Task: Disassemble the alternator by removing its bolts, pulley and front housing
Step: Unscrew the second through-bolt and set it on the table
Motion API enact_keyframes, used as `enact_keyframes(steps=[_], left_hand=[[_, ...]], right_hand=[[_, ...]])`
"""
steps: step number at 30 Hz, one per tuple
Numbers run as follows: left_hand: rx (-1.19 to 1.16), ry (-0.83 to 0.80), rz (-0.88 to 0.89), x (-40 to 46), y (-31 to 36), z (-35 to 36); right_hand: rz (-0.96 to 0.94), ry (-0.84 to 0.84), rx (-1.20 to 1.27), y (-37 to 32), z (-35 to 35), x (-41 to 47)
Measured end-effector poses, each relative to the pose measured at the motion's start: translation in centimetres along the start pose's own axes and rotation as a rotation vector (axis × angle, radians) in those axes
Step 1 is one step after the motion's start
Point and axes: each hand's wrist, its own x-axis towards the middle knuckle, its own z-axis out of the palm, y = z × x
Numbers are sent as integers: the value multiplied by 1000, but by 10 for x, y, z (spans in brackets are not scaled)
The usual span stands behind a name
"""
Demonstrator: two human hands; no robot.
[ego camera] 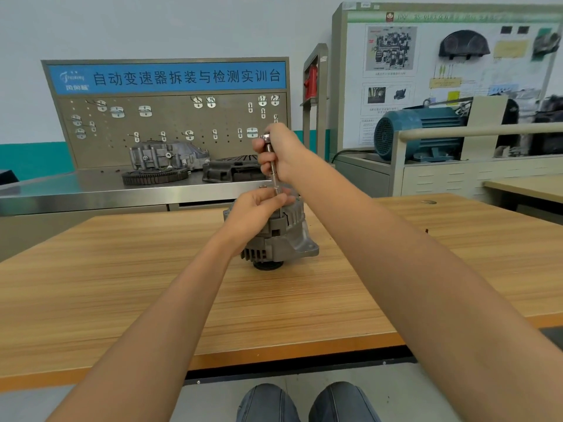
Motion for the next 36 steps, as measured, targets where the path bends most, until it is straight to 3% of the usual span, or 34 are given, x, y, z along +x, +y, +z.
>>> enact_keyframes(steps=[4,5,7,12,14,17,19,21,25,27,31,33,36], left_hand=[[24,74,39,-1,-1,2],[34,97,44,0,-2,2],[28,109,43,0,-3,3],[-4,11,2,0,0,0],[12,-4,0,0,0,0],[45,80,3,0,-2,2],[48,117,5,0,-2,4],[14,98,21,-1,-1,5],[19,43,-5,-2,2,5],[25,34,-4,-4,4,4],[39,77,17,-5,2,5],[30,83,0,-4,2,5],[26,44,-23,-5,6,5]], right_hand=[[-241,376,70,13,10,-2],[-286,390,114,15,12,1],[-230,265,138,12,11,4],[19,-106,-66,0,1,1],[-35,25,-13,5,7,0],[-242,408,96,15,16,-2],[-286,489,158,16,17,0],[-194,367,102,13,12,2],[5,-40,123,4,-6,5],[-4,10,135,4,-7,4],[-220,378,177,14,12,-2],[-188,334,166,12,15,1],[-2,46,-9,1,2,3]])
